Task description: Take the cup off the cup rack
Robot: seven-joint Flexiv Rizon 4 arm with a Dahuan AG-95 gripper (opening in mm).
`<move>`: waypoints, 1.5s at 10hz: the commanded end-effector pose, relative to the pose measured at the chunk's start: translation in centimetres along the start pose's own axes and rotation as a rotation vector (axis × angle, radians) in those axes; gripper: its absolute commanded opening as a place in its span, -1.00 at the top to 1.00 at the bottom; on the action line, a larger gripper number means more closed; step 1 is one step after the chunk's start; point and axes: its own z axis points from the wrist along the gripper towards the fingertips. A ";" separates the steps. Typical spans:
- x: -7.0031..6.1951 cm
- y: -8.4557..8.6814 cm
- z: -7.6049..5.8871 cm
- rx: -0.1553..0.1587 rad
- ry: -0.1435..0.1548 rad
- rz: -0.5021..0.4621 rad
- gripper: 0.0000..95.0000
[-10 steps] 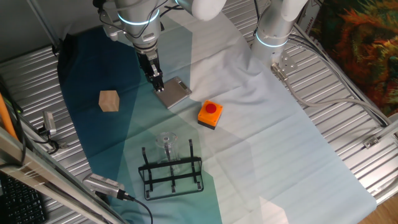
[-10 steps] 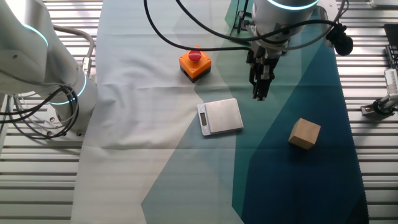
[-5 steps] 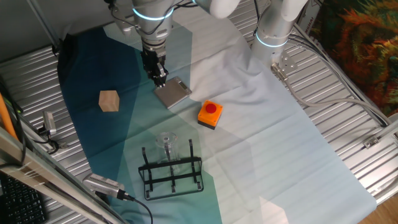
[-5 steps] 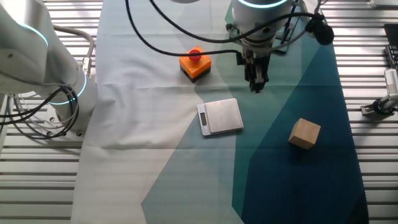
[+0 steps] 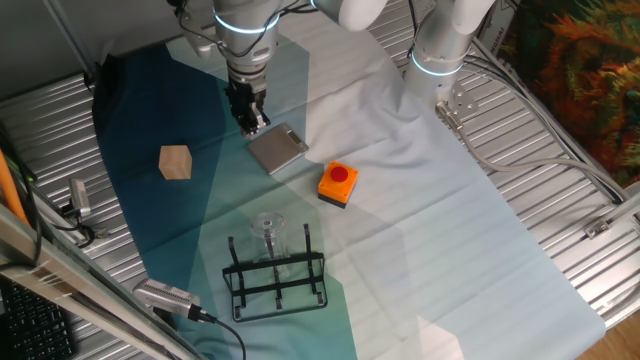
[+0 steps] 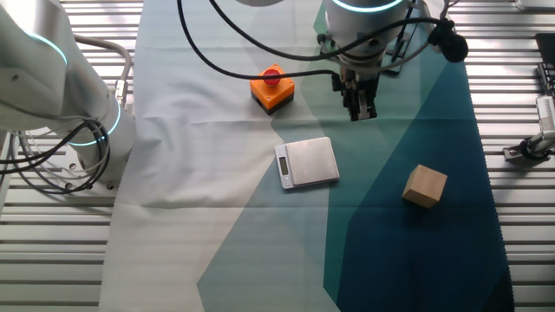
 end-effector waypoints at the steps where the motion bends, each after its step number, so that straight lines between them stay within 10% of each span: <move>1: 0.0 0.0 0.0 0.001 0.005 -0.011 1.00; 8: -0.3 -0.3 0.4 -0.005 -0.002 -0.011 1.00; 15: -2.1 -0.2 5.1 -0.059 -0.025 -0.057 1.00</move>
